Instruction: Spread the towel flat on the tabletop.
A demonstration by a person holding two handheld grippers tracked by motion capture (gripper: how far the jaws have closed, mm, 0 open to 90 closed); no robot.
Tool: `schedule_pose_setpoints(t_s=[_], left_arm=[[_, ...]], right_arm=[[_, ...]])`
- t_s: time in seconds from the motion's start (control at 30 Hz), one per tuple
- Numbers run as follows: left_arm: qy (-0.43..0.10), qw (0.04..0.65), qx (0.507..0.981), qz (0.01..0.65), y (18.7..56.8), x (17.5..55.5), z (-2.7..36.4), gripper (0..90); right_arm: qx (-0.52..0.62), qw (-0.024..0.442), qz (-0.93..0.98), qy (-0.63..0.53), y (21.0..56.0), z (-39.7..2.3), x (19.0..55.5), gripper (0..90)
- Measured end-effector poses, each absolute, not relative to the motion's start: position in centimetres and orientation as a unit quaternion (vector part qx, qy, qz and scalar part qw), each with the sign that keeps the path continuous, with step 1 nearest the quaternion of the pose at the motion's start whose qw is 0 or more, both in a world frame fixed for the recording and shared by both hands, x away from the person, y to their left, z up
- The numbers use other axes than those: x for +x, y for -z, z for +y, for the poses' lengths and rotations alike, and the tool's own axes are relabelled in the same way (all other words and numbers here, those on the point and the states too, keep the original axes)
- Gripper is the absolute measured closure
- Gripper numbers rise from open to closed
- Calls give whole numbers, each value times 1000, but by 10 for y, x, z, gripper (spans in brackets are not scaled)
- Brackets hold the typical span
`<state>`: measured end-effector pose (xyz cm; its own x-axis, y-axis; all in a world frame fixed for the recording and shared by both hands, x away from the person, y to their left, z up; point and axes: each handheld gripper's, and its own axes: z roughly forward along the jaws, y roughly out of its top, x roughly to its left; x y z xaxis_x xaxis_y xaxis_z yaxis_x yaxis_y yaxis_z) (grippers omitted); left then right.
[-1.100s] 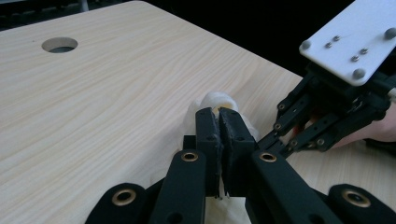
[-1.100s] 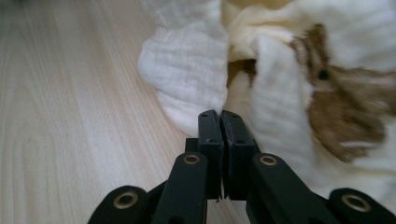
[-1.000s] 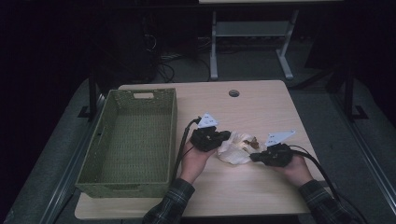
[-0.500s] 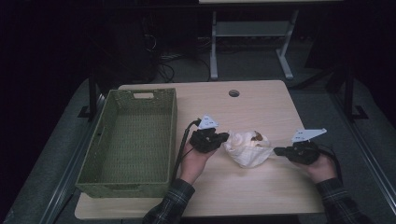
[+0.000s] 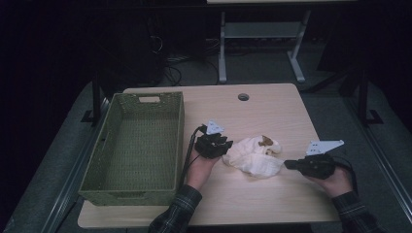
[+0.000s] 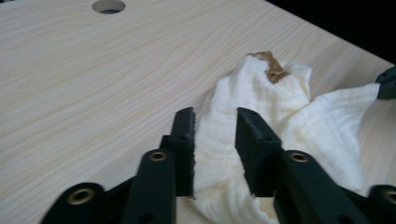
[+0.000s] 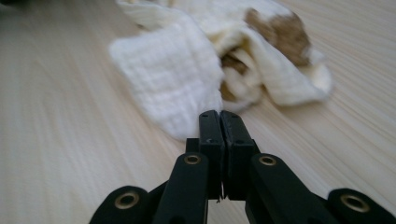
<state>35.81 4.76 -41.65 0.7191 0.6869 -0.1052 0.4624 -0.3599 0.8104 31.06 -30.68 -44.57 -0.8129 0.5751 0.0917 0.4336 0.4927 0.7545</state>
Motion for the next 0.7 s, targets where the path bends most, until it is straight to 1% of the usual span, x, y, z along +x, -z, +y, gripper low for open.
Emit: schedule_pose_setpoints(t_s=[0.2,0.33,0.5,0.63,0.7], left_arm=[[-98,457,823,324,414,345,38,594],[-99,447,835,305,415,337,34,569],[-102,455,825,321,413,339,43,567],[-106,454,824,323,412,339,47,568],[-106,454,825,320,413,339,47,567]], right_arm=[[261,62,861,-433,440,-285,308,881],[246,49,857,-450,437,-269,315,880],[216,25,850,-480,426,-245,322,880],[179,-8,859,-479,430,-214,315,875],[164,-15,859,-484,433,-202,310,870]])
